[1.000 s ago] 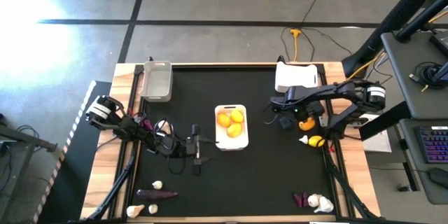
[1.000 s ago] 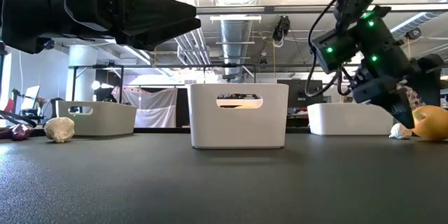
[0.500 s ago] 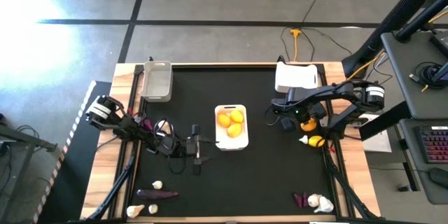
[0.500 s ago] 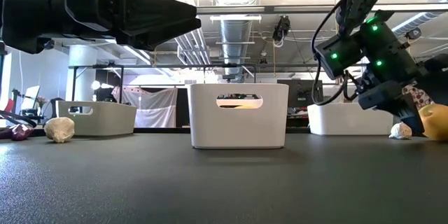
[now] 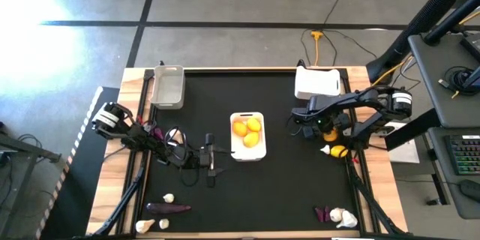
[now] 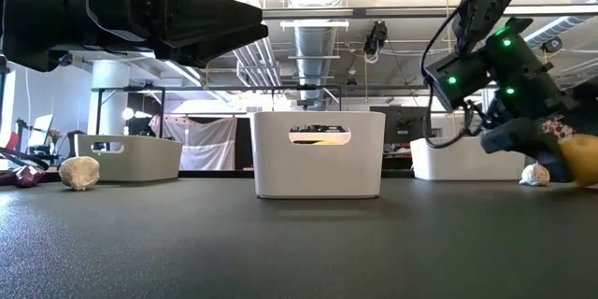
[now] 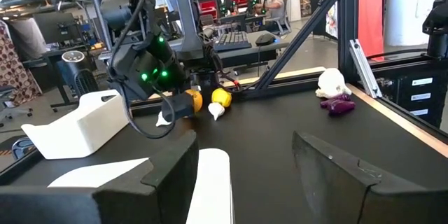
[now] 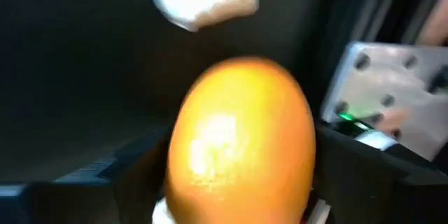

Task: Sort produce into baskets
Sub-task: Put the lemon into the bottom white bin

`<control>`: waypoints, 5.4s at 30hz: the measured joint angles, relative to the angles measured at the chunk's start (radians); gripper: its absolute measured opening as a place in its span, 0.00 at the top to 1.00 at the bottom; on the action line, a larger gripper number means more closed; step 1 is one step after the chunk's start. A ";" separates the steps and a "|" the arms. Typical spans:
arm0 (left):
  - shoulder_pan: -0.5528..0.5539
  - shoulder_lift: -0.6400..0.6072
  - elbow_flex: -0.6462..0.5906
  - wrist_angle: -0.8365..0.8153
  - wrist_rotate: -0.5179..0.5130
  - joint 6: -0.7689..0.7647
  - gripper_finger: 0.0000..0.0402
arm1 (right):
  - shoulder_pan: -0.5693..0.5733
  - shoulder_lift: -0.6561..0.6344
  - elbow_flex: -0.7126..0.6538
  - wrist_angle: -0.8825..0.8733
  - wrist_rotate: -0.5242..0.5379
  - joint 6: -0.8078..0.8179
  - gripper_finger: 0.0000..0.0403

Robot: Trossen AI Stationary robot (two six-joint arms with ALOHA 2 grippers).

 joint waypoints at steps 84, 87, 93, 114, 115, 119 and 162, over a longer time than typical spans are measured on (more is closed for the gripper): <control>-0.066 -0.175 -0.120 -0.072 -0.359 0.117 0.47 | 0.446 0.502 1.209 -0.228 0.322 -0.248 0.10; -0.066 -0.175 -0.120 -0.094 -0.359 0.098 0.47 | 0.489 0.502 1.175 -0.343 0.323 -0.119 0.10; -0.066 -0.175 -0.119 -0.097 -0.358 0.089 0.47 | 0.556 0.446 1.023 -0.333 0.242 0.014 0.10; -0.054 -0.149 -0.075 -0.086 -0.312 0.098 0.47 | 0.727 0.268 0.361 -0.335 -0.243 -0.343 0.10; -0.054 -0.149 -0.073 -0.092 -0.313 0.099 0.47 | 0.728 0.271 0.339 -0.334 -0.241 -0.384 0.10; -0.051 -0.149 -0.071 -0.093 -0.313 0.117 0.47 | 0.725 0.273 0.255 -0.320 -0.215 -0.509 0.10; -0.011 -0.004 0.026 -0.107 -0.315 0.138 0.47 | 0.705 0.274 0.383 -0.226 -0.096 -0.366 0.49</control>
